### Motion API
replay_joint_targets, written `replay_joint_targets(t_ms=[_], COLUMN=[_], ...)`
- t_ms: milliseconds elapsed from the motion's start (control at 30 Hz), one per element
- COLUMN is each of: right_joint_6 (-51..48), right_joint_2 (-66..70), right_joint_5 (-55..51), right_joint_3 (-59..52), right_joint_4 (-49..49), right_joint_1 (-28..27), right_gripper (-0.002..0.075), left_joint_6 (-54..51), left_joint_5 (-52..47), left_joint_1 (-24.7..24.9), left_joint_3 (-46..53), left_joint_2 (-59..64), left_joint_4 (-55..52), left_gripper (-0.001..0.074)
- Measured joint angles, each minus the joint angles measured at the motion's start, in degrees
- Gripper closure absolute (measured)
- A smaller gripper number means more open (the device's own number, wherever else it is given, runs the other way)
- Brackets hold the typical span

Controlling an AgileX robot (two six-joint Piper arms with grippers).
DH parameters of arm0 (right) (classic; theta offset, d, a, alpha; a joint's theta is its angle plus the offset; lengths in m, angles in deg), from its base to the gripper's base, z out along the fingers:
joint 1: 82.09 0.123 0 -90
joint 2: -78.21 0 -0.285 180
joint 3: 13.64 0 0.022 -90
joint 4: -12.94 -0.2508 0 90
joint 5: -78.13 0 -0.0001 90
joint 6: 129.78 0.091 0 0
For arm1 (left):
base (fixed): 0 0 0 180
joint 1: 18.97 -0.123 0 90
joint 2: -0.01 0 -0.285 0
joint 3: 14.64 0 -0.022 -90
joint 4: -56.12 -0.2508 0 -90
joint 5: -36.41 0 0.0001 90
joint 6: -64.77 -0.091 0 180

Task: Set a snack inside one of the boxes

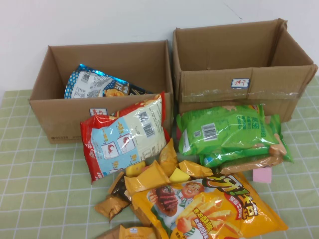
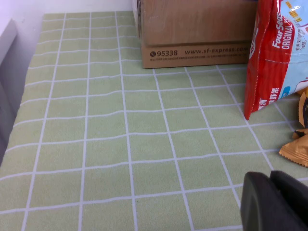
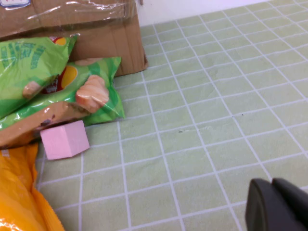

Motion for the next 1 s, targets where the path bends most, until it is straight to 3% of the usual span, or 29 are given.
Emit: replay_joint_targets(t_ms=[1000], right_joint_6=[0.0], right_joint_2=[0.0], right_joint_5=[0.0], right_joint_3=[0.0], right_joint_4=[0.0], right_joint_1=[0.0], right_gripper=[0.0728], left_joint_6=[0.0], left_joint_5=[1.0], left_joint_1=[0.0], left_joint_3=[0.0], left_joint_2=[0.0], left_joint_4=[-4.4], left_gripper=[0.0736])
